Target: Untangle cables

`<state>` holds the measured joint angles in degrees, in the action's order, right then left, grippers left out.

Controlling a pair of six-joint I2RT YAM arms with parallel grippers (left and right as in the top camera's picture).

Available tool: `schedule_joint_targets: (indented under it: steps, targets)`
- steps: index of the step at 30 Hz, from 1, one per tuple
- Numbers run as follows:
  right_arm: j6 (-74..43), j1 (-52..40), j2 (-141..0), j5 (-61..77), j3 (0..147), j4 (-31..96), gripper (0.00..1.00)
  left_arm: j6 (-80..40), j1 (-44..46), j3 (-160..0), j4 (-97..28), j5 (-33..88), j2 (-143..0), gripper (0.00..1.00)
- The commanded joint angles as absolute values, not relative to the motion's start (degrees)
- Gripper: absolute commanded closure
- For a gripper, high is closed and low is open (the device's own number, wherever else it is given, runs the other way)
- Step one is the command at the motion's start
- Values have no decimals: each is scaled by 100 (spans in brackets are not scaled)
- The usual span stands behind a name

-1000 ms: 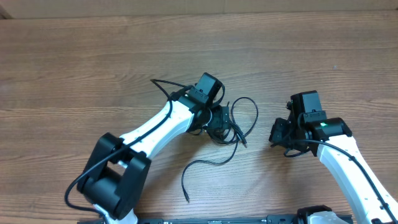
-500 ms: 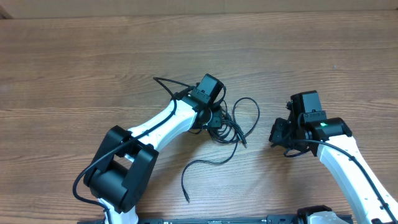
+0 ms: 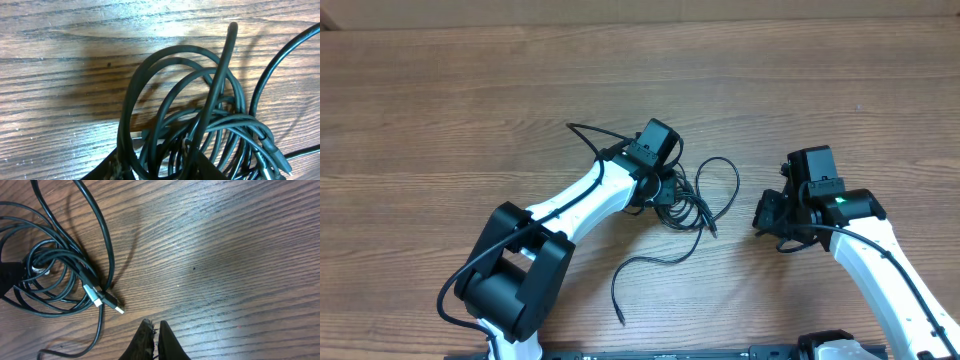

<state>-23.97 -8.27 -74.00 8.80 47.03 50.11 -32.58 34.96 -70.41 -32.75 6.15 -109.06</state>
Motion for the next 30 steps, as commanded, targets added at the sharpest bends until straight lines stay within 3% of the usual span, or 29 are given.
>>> schedule_joint_targets:
  steps: [1,9,11,14,16,22,30]
  targets:
    - [-2370,-821,-7408,915,4694,4967,96,-3166,3542,-6984,-3273,556,-10940,70]
    - [-2370,-821,-7408,917,4694,4980,96,-3081,3680,-6969,-3249,532,-10940,71]
    - [-2370,-821,-7408,934,4694,4980,96,-3081,3680,-6969,-3249,534,-10940,78]
    - [-2368,-821,-7408,1041,4694,4950,96,-3081,3680,-6969,-3249,541,-10940,96]
    - [-2366,-821,-7408,1114,4694,4897,96,-2923,3680,-6969,-3199,626,-10940,96]
    - [-2049,-821,-7408,1334,4694,4626,90,-746,3688,-6969,-2952,2394,-10940,96]
    - [-1448,-821,-7415,1981,4694,4512,82,-207,3688,-6969,-2930,2847,-10940,96]
